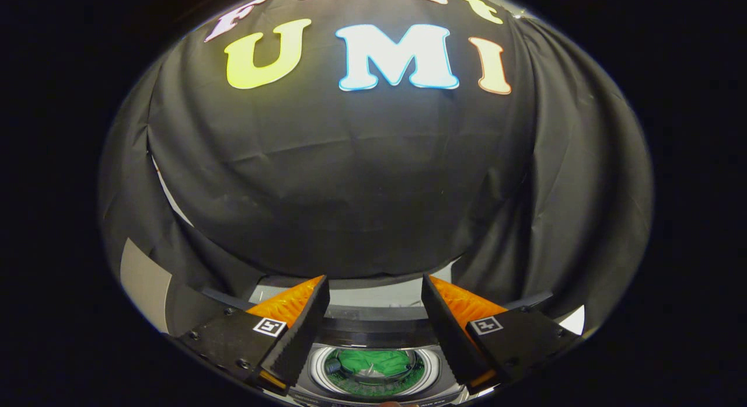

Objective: Put the clothes into the washing machine and then close the washing machine lid.

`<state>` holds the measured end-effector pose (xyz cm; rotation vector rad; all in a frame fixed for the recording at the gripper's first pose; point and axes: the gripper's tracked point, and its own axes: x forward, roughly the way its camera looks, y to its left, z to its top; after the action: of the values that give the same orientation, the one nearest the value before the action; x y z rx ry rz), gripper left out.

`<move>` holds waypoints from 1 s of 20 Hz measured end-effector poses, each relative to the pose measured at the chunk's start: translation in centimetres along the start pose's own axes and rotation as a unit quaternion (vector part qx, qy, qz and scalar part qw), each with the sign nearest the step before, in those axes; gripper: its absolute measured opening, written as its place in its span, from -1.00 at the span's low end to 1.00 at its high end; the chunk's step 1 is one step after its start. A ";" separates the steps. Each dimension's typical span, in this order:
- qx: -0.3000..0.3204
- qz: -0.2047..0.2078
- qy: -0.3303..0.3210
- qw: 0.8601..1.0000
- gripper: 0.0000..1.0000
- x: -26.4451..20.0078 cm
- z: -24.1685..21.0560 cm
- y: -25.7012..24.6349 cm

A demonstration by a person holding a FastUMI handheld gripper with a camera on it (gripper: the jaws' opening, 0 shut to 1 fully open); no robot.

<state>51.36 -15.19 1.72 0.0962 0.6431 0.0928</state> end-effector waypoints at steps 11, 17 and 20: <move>0.010 -0.005 -0.078 0.997 0.97 -0.2 0.6 -0.1; 0.007 -0.008 -0.105 0.994 0.98 -3.6 -2.7 0.1; 0.005 -0.007 -0.114 0.993 0.97 -4.1 -3.0 0.1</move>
<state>46.30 -15.39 1.75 0.1094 0.4151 0.0638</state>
